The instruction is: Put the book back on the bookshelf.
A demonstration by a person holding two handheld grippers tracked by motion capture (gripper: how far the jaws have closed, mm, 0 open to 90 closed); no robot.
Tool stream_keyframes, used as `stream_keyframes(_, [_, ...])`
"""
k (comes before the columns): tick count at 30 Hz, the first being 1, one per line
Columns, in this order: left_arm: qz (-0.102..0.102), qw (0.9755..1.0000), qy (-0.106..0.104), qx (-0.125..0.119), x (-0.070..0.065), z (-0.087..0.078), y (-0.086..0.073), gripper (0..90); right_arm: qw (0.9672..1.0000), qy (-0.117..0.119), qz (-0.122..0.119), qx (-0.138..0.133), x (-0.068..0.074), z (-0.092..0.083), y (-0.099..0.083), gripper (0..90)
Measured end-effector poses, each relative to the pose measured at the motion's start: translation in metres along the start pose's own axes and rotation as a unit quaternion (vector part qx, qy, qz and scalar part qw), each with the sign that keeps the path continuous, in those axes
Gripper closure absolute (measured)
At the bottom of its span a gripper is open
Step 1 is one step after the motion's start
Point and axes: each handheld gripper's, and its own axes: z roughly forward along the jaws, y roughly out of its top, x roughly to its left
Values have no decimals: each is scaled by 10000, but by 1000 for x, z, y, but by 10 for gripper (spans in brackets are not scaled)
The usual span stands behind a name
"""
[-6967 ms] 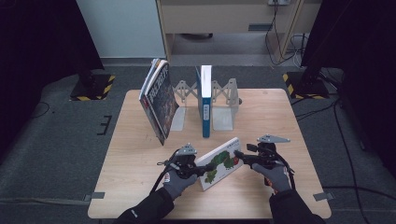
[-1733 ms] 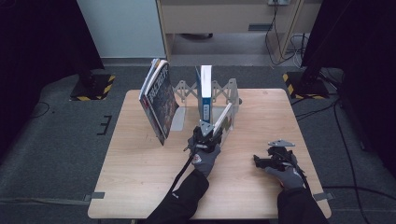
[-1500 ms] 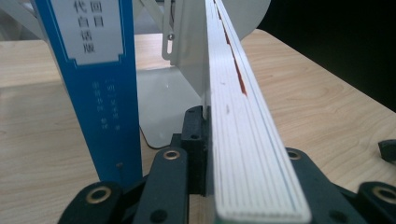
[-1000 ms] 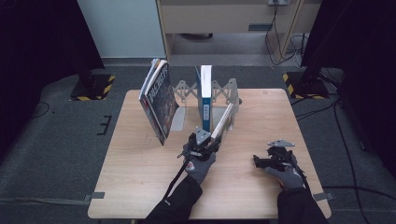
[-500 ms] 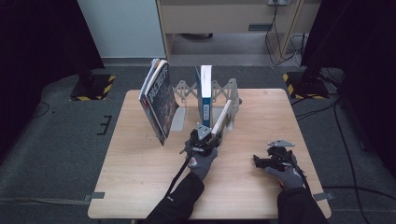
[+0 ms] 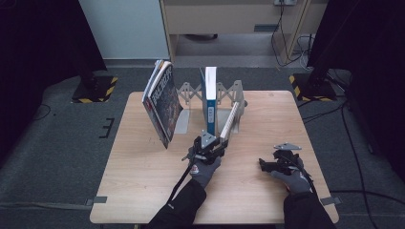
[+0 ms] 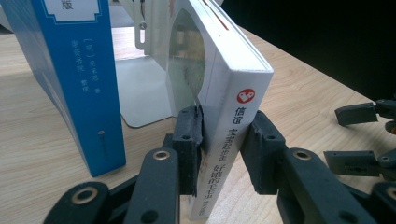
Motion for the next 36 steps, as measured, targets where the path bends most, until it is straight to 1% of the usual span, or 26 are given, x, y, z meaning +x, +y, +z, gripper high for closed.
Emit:
stream_keyframes(6, [-128,9999,-38,-3,4,8,7,681,10000,0,-1,0,0,0,0,4])
stream_keyframes(10, [-88,9999,-69,15,3,16,11,672,10000,0,-1,1,0,0,0,4])
stream_keyframes(13, [0,10000,-67,42,2,22,13,662,10000,1,-1,1,0,0,0,4])
stream_keyframes(14, [-14,10000,-76,51,2,24,14,658,10000,1,-1,1,0,0,0,4])
stream_keyframes(16, [-46,9999,-120,56,1,28,16,648,10000,2,0,0,0,0,0,4])
stream_keyframes(19, [-57,9995,-322,52,2,33,14,620,10000,2,-1,1,0,0,0,4])
stream_keyframes(21, [-17,9991,-398,116,3,33,13,607,10000,3,0,0,0,0,0,4])
stream_keyframes(22, [51,9992,-370,126,3,32,13,605,10000,4,0,0,0,0,0,5])
stream_keyframes(23, [79,9991,-383,161,3,31,13,609,10000,6,-1,0,0,0,0,5])
stream_keyframes(25, [95,9987,-455,198,4,28,12,616,10000,5,0,0,0,0,0,5])
stream_keyframes(29, [148,9977,-606,277,3,26,8,650,10000,5,1,0,0,0,0,4])
stream_keyframes(31, [191,9975,-614,301,2,25,7,669,10000,4,0,1,0,0,0,4])
stream_keyframes(34, [90,9976,-639,240,3,27,8,673,10000,4,0,1,0,0,0,5])
stream_keyframes(36, [49,9977,-619,283,5,29,10,673,10000,3,0,1,0,0,0,4])
